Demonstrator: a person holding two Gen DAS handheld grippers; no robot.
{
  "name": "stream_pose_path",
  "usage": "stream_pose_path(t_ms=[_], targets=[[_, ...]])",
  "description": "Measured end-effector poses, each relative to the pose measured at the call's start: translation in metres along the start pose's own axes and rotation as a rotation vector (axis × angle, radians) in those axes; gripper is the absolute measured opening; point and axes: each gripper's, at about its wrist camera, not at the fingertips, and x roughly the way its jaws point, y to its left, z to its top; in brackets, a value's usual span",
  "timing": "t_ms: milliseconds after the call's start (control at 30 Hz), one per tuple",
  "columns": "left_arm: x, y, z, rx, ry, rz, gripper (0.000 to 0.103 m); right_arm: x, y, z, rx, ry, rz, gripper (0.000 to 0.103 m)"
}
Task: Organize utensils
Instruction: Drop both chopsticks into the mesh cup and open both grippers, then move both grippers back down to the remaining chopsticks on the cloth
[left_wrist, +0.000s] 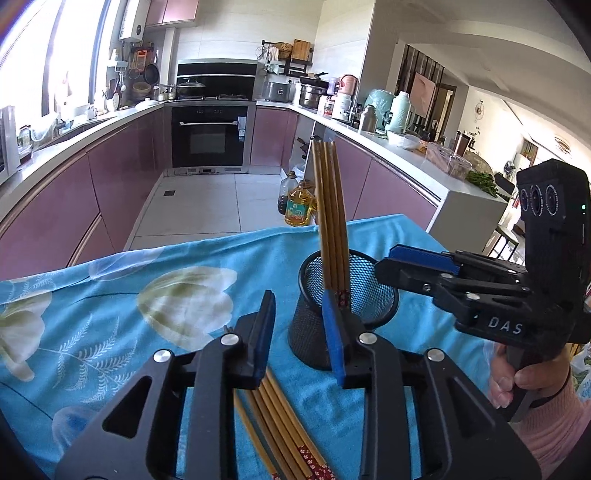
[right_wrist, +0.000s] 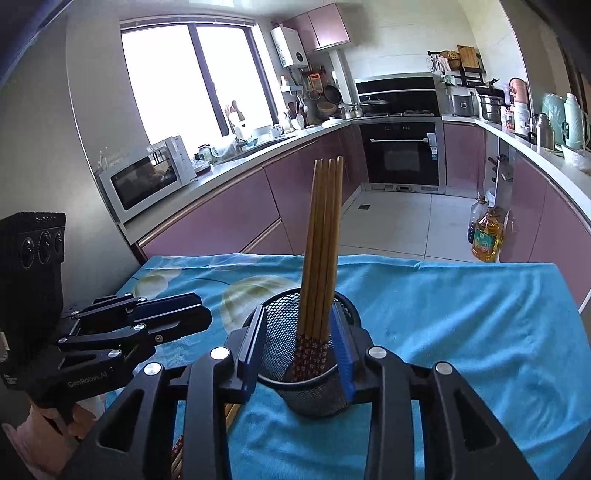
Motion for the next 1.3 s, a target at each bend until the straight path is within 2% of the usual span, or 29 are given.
stream_pose_path(t_ms=[133, 267, 500, 733, 967, 1300], targets=[[-0.016, 0.014, -0.02, -0.023, -0.007, 0.035, 0.033, -0.012, 0.013, -0.012, -0.024, -0.004, 0.039, 0.04], [-0.028, 0.027, -0.044, -0.038, 0.002, 0.085, 0.039, -0.009, 0.03, -0.03, -0.06, 0.042, 0.079, 0.045], [-0.03, 0.039, -0.088, -0.041, 0.085, 0.121, 0.043, 0.03, 0.044, -0.073, -0.05, 0.203, 0.095, 0.047], [-0.011, 0.032, -0.116, -0.029, 0.162, 0.117, 0.043, 0.051, 0.053, -0.095, -0.036, 0.27, 0.082, 0.047], [0.005, 0.028, -0.124, -0.024, 0.209, 0.131, 0.043, 0.058, 0.058, -0.097, -0.051, 0.283, 0.051, 0.046], [0.01, 0.03, -0.124, -0.027, 0.223, 0.14, 0.042, 0.066, 0.067, -0.1, -0.106, 0.293, -0.005, 0.042]])
